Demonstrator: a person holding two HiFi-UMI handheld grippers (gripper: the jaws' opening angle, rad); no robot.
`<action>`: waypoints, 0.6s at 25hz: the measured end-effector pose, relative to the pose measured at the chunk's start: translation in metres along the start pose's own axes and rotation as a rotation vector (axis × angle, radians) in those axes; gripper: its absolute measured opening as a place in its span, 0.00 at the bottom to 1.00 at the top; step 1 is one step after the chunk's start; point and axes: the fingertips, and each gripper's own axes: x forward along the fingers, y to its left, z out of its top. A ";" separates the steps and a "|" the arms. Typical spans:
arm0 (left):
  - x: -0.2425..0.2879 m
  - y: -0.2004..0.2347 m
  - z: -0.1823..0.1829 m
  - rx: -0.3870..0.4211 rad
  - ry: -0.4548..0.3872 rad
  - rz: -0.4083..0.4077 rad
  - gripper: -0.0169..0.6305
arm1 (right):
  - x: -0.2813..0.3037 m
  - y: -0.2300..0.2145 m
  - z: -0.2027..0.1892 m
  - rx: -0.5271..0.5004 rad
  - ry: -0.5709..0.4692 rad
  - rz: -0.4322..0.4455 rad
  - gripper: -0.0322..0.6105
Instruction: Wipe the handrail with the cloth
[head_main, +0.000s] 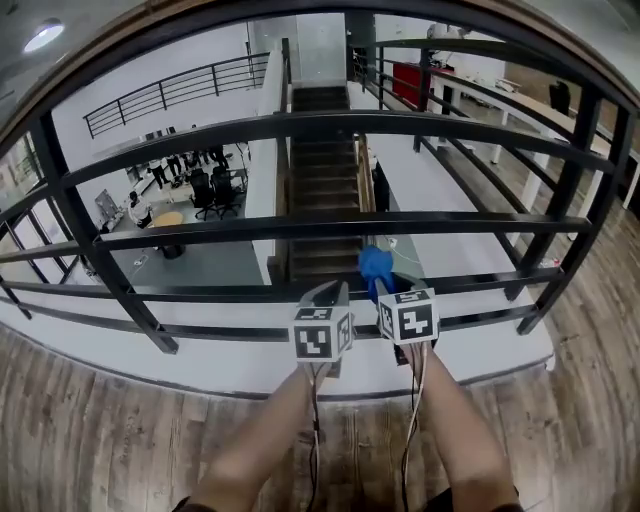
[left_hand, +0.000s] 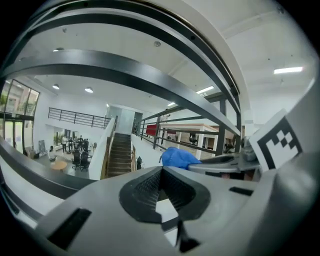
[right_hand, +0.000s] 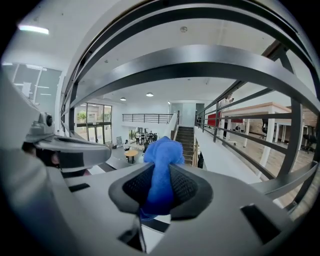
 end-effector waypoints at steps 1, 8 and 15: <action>0.004 -0.008 0.002 0.003 -0.005 0.001 0.03 | -0.003 -0.010 -0.001 -0.001 -0.002 -0.007 0.19; 0.044 -0.067 0.008 0.054 -0.021 -0.004 0.03 | -0.020 -0.086 -0.014 -0.025 0.005 -0.056 0.19; 0.085 -0.156 0.008 0.057 -0.005 -0.066 0.03 | -0.050 -0.182 -0.033 0.004 0.022 -0.089 0.19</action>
